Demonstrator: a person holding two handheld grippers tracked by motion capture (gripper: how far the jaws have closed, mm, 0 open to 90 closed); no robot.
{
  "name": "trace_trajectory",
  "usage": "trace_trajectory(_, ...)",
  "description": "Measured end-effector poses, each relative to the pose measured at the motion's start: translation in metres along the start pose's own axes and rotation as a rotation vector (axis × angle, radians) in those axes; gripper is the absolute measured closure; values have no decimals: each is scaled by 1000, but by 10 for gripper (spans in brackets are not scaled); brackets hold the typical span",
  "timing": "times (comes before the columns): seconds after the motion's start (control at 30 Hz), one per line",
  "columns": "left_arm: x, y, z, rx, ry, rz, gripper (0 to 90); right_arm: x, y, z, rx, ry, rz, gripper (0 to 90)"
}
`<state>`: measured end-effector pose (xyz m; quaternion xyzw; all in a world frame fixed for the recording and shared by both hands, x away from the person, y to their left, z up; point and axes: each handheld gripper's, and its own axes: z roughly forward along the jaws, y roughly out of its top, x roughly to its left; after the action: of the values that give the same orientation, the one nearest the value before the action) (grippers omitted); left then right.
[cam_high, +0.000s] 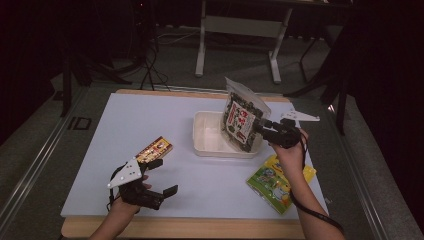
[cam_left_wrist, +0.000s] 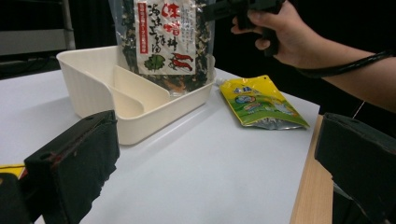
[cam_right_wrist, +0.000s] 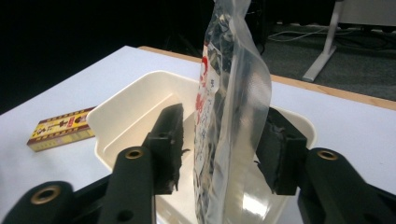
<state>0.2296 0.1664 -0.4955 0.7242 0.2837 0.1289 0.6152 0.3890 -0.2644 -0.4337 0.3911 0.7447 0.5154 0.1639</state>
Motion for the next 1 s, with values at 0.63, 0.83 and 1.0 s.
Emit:
trace_trajectory(0.63,-3,-2,5,31,-3,18,0,22,-18,-66,-25,-19,-49,420)
trace_trajectory(0.83,-3,-2,6,31,-4,19,0,19,-28,-82,-17,-34,-45,422)
trace_trajectory(1.0,-4,-3,6,36,-4,24,0,17,-39,-91,4,-33,-48,427)
